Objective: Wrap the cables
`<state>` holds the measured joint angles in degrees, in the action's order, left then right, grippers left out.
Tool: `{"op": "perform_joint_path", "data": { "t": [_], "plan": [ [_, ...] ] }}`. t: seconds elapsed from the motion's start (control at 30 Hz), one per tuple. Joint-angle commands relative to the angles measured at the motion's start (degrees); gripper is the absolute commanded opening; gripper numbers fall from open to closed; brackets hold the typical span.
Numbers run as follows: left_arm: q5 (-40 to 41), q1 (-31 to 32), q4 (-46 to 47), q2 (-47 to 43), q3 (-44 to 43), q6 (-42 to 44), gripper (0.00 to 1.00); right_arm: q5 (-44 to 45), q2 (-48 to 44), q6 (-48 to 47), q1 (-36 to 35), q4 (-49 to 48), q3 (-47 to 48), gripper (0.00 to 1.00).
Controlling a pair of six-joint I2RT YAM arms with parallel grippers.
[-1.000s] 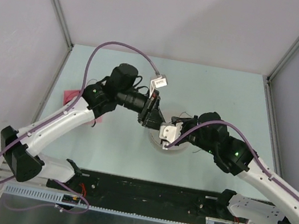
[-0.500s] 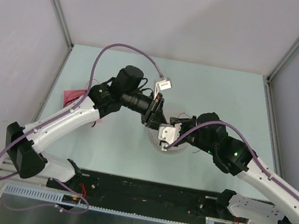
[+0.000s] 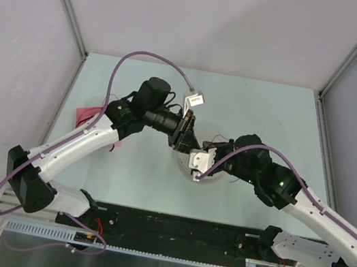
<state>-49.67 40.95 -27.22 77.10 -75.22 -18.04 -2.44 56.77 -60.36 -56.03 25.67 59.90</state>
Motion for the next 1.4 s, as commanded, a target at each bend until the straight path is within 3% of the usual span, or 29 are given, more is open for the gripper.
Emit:
{"op": "perform_joint_path", "data": {
  "t": [0.0,0.1,0.2,0.3,0.57,0.8,0.93,1.13,1.37],
  "plan": [
    [-0.42,-0.31,0.60,0.03,-2.38,-0.12,0.32,-0.53,-1.10,-1.10,-0.53,-0.41,0.98,0.00],
    [-0.60,-0.27,0.62,-0.03,-2.41,-0.20,0.09,-0.55,-1.29,-0.61,-0.63,-0.30,1.01,0.00],
    [0.11,-0.32,0.84,-0.70,-2.72,0.59,0.01,-0.22,-1.12,2.52,-0.57,-0.86,0.94,0.00],
    [2.27,-0.34,2.23,-2.19,-2.52,1.55,0.00,-2.69,-1.10,10.09,1.20,-0.77,0.96,0.00],
    [8.29,-0.36,16.83,-7.47,5.01,-1.84,0.00,-24.09,-0.43,33.10,10.71,-2.34,0.94,0.01],
    [14.67,-0.42,27.07,-10.07,9.36,-3.97,0.00,-32.19,0.10,42.07,13.51,-5.51,1.00,0.08],
    [17.04,-0.41,31.86,-11.49,12.00,-5.61,0.00,-33.29,0.71,43.26,13.68,-5.83,1.01,0.20],
    [18.84,-0.41,32.75,-11.95,13.59,-7.60,0.00,-32.99,0.80,45.95,13.27,-9.29,1.01,0.51],
    [19.65,-0.41,32.76,-11.92,14.14,-8.52,0.00,-27.96,0.69,46.20,11.80,-11.93,1.01,0.52]
  ]
}}
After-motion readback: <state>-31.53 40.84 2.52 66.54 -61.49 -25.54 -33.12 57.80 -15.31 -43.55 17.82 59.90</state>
